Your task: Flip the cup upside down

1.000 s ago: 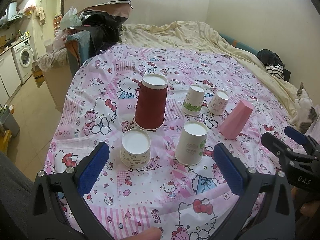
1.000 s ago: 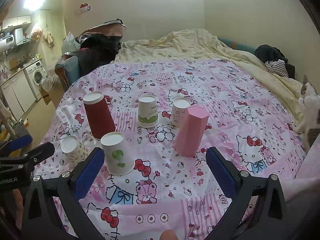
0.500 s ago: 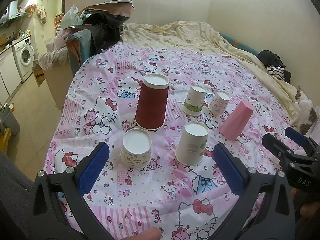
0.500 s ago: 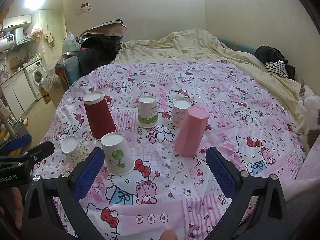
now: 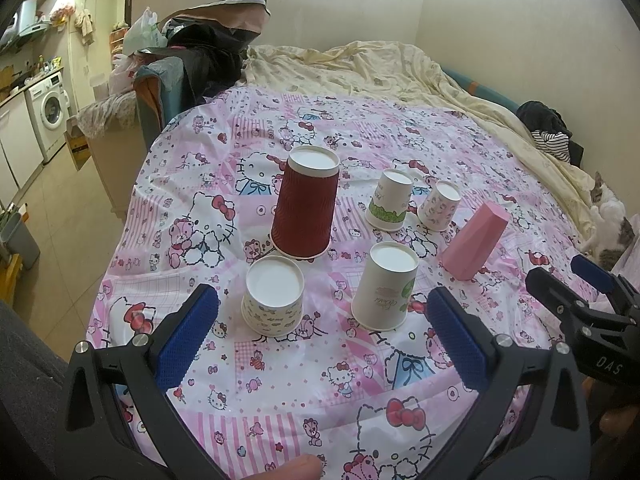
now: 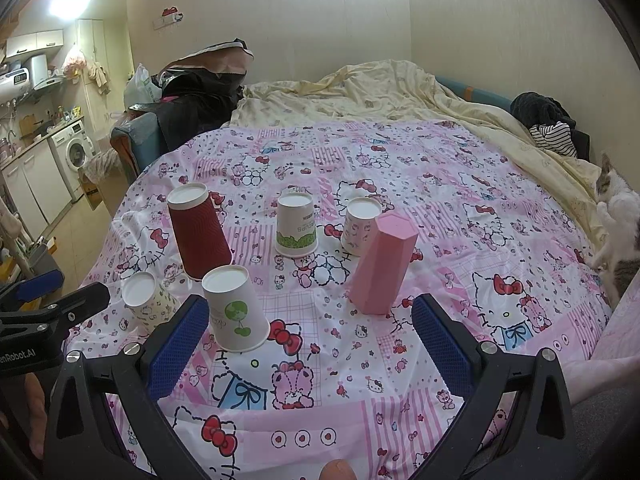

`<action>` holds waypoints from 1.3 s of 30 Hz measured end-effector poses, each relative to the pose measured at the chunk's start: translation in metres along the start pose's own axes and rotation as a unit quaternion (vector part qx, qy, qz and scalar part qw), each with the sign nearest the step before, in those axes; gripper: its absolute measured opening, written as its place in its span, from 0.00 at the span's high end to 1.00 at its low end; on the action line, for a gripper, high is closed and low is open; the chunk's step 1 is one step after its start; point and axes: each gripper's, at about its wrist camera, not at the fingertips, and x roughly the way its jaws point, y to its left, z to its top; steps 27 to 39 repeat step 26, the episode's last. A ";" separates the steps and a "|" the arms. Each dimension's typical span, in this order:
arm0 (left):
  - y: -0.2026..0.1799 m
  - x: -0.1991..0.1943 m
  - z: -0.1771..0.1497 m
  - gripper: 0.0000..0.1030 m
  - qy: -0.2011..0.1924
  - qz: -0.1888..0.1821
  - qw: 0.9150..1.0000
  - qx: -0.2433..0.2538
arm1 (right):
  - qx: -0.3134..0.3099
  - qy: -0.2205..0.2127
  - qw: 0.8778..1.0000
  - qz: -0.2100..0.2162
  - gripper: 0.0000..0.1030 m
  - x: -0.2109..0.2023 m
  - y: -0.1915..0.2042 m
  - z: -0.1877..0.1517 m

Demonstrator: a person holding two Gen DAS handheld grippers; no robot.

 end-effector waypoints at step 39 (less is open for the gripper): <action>0.000 0.003 -0.002 0.00 0.003 0.001 1.000 -0.007 | -0.003 -0.001 1.000 0.001 0.00 -0.001 0.000 0.002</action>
